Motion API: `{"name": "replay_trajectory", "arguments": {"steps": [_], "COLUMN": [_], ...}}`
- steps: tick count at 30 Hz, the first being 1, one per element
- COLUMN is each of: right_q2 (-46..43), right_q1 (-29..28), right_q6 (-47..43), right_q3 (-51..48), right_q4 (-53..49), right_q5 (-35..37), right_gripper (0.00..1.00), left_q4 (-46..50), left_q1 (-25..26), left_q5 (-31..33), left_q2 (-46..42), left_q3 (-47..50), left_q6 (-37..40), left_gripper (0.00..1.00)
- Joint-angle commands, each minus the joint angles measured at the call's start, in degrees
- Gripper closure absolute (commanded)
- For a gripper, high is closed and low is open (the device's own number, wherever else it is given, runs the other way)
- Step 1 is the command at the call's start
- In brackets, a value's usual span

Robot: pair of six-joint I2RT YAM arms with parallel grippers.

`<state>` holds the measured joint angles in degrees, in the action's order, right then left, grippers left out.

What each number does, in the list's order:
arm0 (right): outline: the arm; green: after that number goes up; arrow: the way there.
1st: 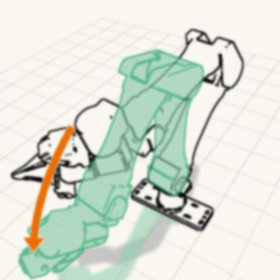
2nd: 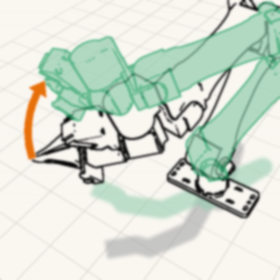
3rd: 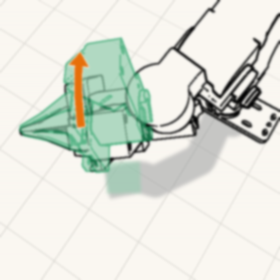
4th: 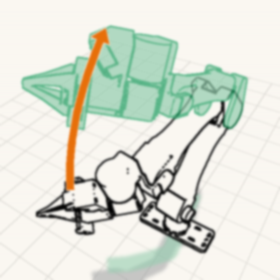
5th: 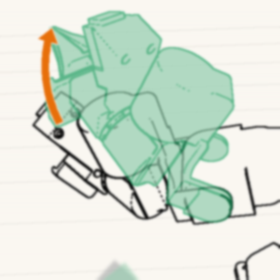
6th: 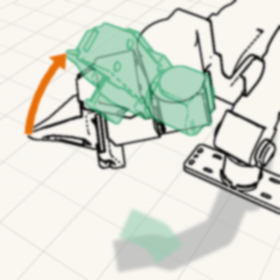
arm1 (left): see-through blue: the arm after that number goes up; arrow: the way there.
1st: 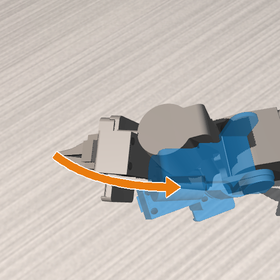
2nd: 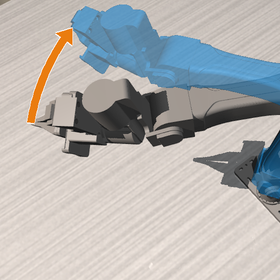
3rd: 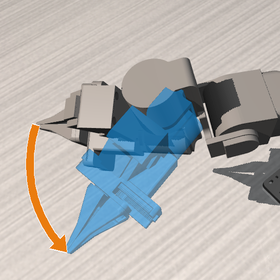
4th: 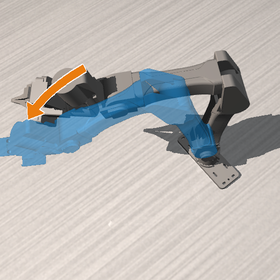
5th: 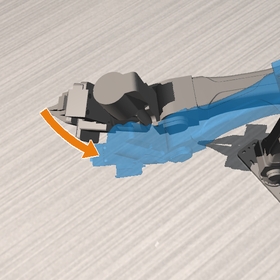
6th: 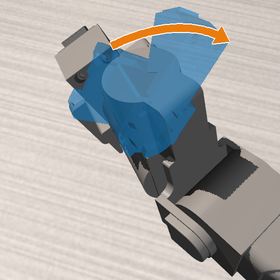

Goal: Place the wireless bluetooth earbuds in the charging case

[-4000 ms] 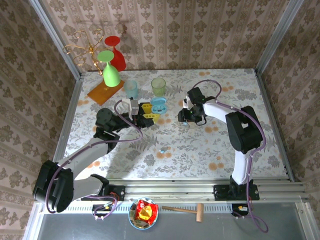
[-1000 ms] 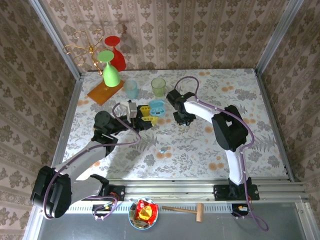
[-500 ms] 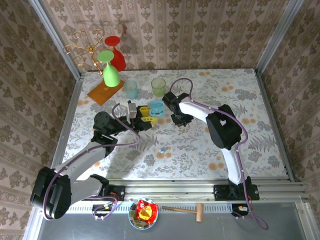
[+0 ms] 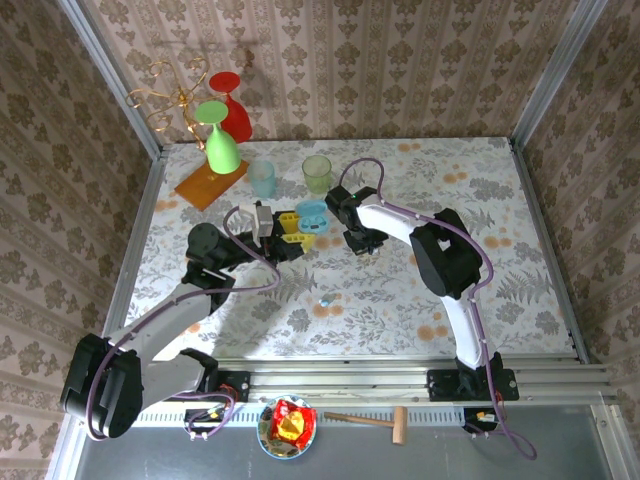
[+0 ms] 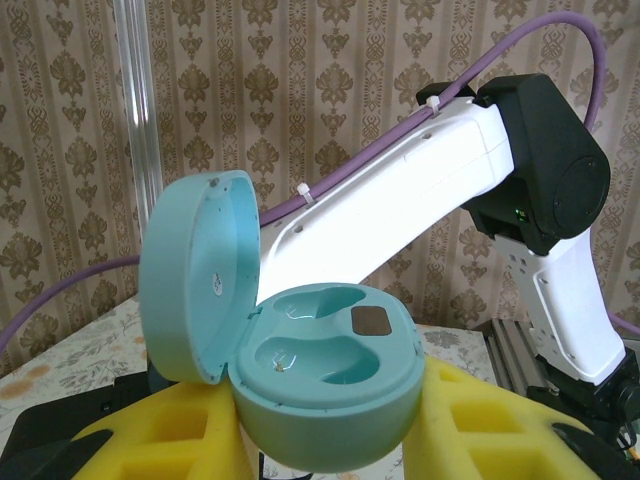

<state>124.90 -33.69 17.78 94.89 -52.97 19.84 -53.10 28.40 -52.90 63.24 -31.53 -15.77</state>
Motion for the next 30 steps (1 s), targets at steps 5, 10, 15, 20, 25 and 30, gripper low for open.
{"name": "replay_trajectory", "arguments": {"steps": [5,10,15,20,25,30], "right_q2": [-9.6,-18.6,-26.5,-32.3,-35.0,-36.6], "right_q1": [2.8,6.9,9.8,12.7,15.1,16.0], "right_q6": [3.4,8.3,12.2,16.3,19.7,20.5], "right_q3": [-4.8,-13.2,-20.2,-26.0,-30.1,-30.8], "right_q4": [2.2,8.5,12.3,15.9,20.7,20.5], "right_q5": [-5.5,-16.6,-26.7,-34.6,-43.2,-44.3], "right_gripper": [0.84,0.81,0.81,0.83,0.83,0.83], "left_q4": [-1.0,-1.4,-3.0,-5.2,-7.2,-6.0], "left_q1": [-0.4,-0.4,-0.4,-0.4,-0.4,-0.3], "left_q5": [-0.7,-1.0,-1.1,-1.1,-1.3,-1.2], "left_q2": [-1.1,-0.5,0.8,2.3,3.4,3.3], "left_q3": [0.2,-0.1,-0.3,0.0,-0.2,0.0], "left_q6": [1.0,0.9,0.3,-0.6,-1.5,-0.6], "left_gripper": [0.73,0.73,0.73,0.73,0.73,0.73]}}
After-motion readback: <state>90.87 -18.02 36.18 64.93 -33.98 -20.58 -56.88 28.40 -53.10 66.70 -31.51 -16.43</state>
